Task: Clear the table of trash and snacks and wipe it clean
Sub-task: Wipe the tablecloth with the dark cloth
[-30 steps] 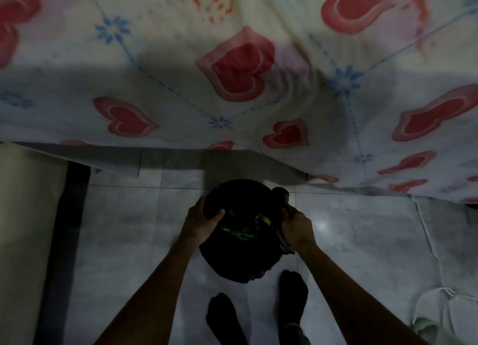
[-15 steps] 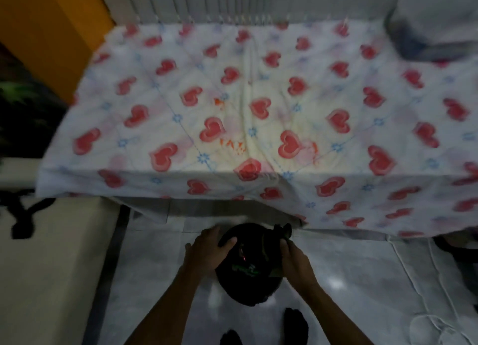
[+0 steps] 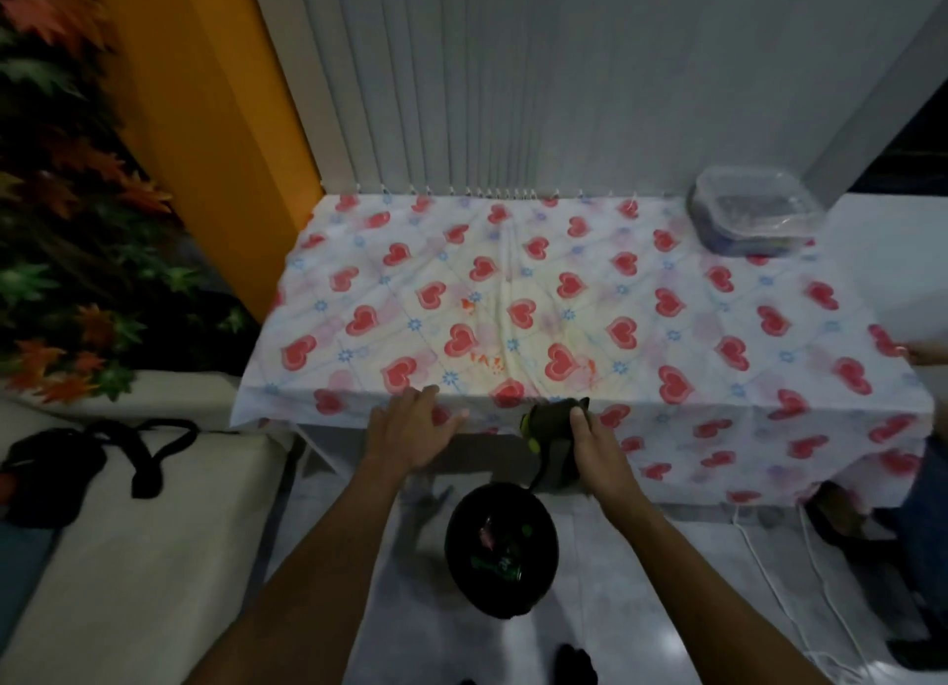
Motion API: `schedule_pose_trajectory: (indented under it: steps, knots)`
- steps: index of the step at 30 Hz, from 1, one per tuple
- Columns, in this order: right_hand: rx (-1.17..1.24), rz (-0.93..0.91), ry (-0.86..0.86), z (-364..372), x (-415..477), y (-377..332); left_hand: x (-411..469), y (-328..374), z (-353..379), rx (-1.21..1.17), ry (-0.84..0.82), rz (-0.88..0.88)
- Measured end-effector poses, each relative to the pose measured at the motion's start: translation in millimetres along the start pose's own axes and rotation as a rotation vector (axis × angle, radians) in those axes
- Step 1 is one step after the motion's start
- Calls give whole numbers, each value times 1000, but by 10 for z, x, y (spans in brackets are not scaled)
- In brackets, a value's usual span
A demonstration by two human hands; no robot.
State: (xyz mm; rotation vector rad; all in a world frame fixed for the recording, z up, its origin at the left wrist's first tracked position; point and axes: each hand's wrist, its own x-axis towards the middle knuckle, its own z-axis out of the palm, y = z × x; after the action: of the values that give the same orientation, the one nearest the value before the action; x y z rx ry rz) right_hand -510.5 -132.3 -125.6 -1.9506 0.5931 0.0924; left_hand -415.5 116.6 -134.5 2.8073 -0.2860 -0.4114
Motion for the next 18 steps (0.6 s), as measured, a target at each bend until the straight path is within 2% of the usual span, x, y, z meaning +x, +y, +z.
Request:
schedule_pose_trajectory:
  steps: [4,9,14,18]
  knots:
    - [82,-63,33,-183,144,-410,204,-20,-306,38,59,4]
    - [112,-81,61,-242,459,-649,552,-91,-282,63,75,-22]
    - [-60,-184,105,-30,861,-763,990,-165,-21,72,26,-13]
    - [-180,-384,105,406,1186,-776,1292,-279,173,163,27,-8]
